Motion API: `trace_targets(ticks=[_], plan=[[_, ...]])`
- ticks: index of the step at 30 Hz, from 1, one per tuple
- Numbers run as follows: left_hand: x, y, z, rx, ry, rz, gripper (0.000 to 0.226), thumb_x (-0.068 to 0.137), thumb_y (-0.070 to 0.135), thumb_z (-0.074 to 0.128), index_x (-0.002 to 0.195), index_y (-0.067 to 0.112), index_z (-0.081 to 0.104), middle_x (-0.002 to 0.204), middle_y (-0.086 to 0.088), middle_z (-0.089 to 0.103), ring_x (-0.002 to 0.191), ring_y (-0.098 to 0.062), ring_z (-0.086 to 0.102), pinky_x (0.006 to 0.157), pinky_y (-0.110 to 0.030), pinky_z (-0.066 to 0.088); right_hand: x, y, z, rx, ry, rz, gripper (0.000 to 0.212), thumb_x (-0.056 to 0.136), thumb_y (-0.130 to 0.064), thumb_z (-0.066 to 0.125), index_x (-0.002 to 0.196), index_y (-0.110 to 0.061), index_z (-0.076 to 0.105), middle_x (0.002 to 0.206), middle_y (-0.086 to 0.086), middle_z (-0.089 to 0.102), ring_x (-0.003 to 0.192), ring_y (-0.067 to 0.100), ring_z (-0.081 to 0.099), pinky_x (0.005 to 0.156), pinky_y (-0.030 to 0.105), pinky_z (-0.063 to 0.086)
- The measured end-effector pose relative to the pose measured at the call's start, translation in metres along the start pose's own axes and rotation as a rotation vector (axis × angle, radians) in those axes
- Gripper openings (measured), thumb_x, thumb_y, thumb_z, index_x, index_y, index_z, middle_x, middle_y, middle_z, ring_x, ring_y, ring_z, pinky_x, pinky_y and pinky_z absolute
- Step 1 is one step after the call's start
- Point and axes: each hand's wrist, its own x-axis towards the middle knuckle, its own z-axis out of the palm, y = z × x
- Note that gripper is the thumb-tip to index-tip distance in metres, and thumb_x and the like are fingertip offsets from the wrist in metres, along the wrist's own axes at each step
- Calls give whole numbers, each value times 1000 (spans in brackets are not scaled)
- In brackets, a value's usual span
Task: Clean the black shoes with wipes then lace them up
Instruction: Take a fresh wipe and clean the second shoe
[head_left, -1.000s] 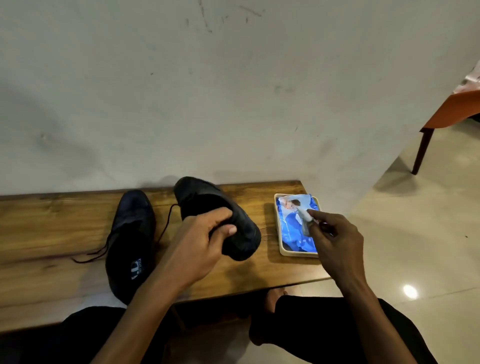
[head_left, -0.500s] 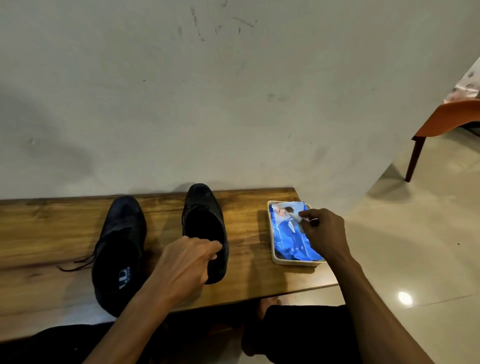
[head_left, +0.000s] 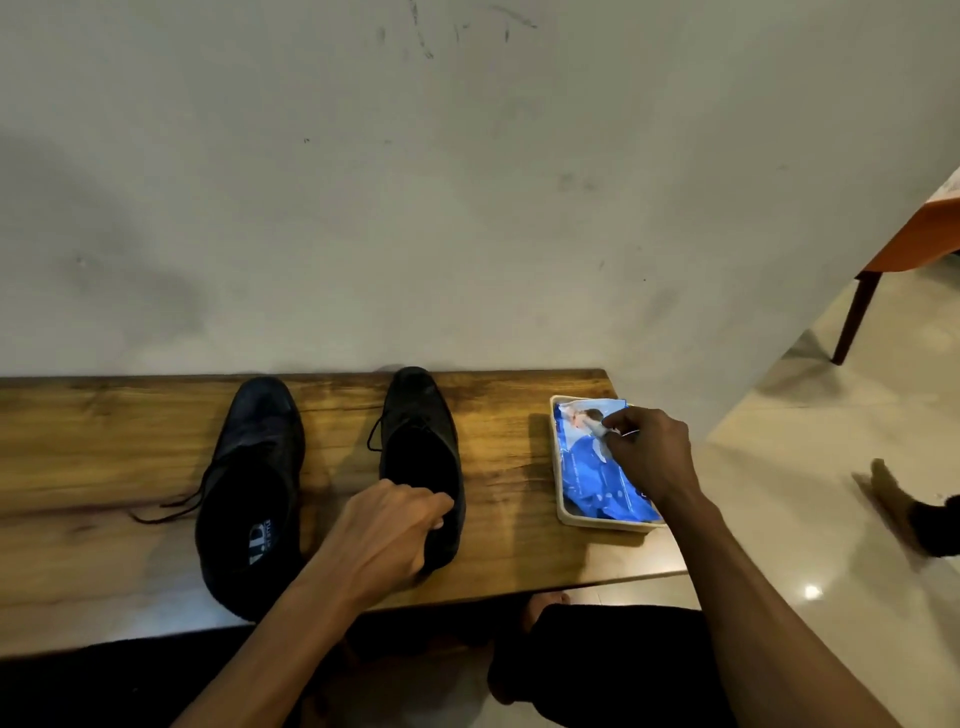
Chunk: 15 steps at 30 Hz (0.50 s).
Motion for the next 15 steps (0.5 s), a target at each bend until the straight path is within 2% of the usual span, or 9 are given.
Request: trace_targets(ticks=[4,6,8,9,10,13,15], plan=[[0,7,-6,69,-103,-21,17,101,20,45,107,22,61,104,3,68,94,-20,63,71,-29,38,-16,-26,-6,105,30,-87,5,87,-20,76,91,-22,78,78,-7,75,78,10,72,76,26,48],[2,12,-9,134,-136,-21,18,100,19,47,110,21,63,107,1,68,97,-22,63,72,-30,37,-30,-49,-9,190,60,-153,4,86,-24,77,84,-27,75,69,-14,70,73,-3,68,74,16,44],[0,15,-11,164,-157,-51,18,99,16,50,111,18,63,110,-2,69,99,-25,63,74,-32,40,-45,-73,-8,274,70,-247,7,86,-28,77,80,-29,74,71,-18,71,73,-13,65,69,3,41],[-2,15,-11,145,-153,-70,17,99,15,51,111,18,63,110,-3,68,100,-26,63,74,-32,39,-50,-82,-5,325,60,-284,4,87,-25,78,84,-25,76,76,-15,74,75,-12,67,70,2,43],[-2,15,-13,131,-153,-95,16,98,16,52,110,17,63,110,-4,68,101,-27,62,74,-32,39,-56,-91,-1,369,41,-312,2,88,-20,78,90,-20,77,83,-10,76,78,-7,70,72,6,49],[-6,17,-18,112,-143,-150,19,98,21,55,115,16,62,112,-5,67,104,-29,61,78,-37,48,-71,-117,9,441,20,-420,14,88,-8,76,100,-14,77,95,-3,76,83,9,74,76,31,61],[-13,22,-24,93,-108,-164,21,98,24,55,116,16,62,111,-6,66,104,-28,60,78,-36,46,-83,-140,13,468,10,-509,16,87,-5,75,100,-14,77,97,-3,74,84,12,73,75,35,62]])
